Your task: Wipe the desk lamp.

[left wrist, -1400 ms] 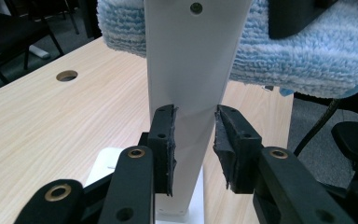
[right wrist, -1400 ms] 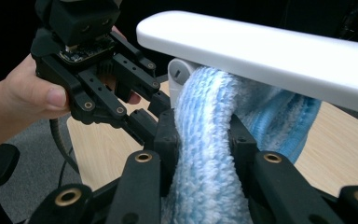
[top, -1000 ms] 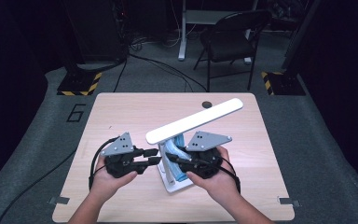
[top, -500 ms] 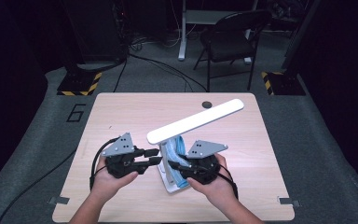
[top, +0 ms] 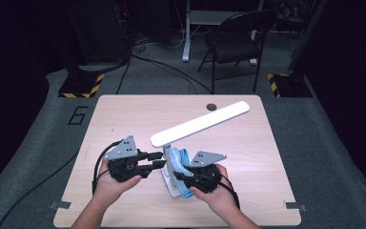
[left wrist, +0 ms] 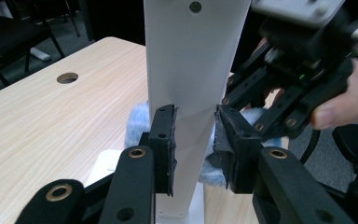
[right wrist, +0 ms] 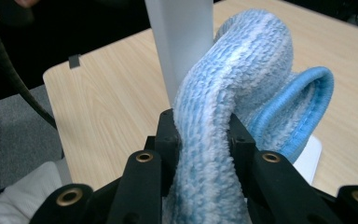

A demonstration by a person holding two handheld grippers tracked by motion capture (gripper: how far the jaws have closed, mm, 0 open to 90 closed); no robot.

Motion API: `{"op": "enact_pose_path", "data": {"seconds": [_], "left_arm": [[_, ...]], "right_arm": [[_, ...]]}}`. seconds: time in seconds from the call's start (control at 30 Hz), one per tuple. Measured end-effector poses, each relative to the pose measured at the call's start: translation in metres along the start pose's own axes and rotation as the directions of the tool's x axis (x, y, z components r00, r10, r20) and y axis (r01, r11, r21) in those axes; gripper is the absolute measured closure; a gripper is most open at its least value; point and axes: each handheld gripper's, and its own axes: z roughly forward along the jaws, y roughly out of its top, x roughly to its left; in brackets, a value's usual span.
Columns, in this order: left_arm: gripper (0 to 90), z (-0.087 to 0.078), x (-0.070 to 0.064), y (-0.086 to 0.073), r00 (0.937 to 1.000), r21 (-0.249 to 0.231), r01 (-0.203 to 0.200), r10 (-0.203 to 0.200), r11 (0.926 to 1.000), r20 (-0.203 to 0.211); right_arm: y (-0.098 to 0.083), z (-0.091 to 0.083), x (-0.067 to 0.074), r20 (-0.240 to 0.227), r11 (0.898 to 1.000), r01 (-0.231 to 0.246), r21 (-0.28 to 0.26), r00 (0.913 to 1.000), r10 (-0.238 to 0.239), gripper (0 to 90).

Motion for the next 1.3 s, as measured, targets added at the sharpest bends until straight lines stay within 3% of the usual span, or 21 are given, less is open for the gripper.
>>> {"op": "enact_pose_path", "data": {"seconds": [0.1,0.23,0.33,0.77,1.3], "left_arm": [[68.5,0.000,0.000,0.000,1.0000,0.001,0.004,-0.004,1.0000,0.003],[68.5,0.001,0.000,0.000,1.0000,-0.003,0.009,-0.009,1.0000,0.002],[68.5,0.000,0.000,0.000,0.9999,-0.001,0.008,-0.008,1.0000,0.006],[68.7,-0.001,0.001,-0.001,0.9999,0.001,0.010,-0.010,1.0000,0.004],[68.9,-0.001,0.000,0.000,1.0000,0.002,0.009,-0.009,1.0000,-0.001]], "right_arm": [[-0.010,0.008,-0.003,-0.003,0.999,-0.026,0.019,0.9997,0.026,72.0],[-0.013,0.009,-0.003,-0.004,0.999,-0.046,0.006,0.9989,0.046,72.0],[-0.009,0.005,-0.001,-0.004,1.000,-0.018,0.009,0.9998,0.018,72.0],[0.017,-0.015,0.006,-0.009,0.999,-0.014,-0.029,0.9999,0.014,72.1],[0.056,-0.045,0.017,-0.006,0.992,0.059,-0.115,0.9982,-0.060,72.1]]}}
